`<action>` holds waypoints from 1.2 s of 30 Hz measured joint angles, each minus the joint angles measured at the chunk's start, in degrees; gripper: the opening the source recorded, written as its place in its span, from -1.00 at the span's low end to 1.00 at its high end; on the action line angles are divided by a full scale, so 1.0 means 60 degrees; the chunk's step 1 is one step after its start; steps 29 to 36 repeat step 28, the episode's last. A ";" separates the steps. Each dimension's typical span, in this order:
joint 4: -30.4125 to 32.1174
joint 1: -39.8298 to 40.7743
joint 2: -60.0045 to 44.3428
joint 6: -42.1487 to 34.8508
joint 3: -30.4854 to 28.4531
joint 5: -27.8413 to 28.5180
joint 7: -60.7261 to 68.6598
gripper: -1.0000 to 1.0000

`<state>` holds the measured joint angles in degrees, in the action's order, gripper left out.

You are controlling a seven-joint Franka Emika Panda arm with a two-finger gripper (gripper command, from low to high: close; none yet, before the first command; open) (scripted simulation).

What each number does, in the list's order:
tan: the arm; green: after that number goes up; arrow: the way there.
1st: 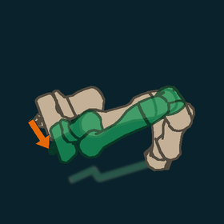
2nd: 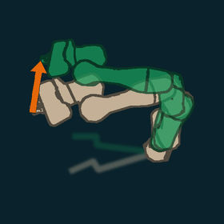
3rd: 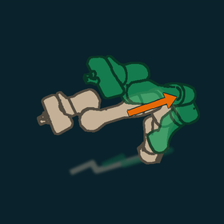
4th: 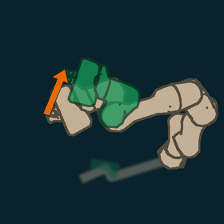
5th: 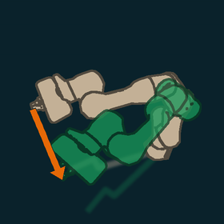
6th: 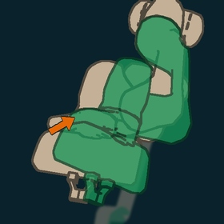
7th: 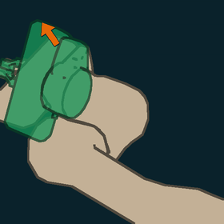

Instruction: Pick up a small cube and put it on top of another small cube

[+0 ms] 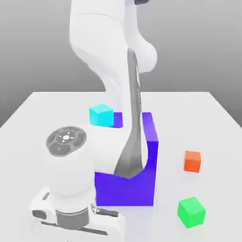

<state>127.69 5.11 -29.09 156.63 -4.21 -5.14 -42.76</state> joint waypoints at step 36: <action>0.2765 -0.3730 0.2453 0.0331 0.1668 0.1512 -0.5063 1.00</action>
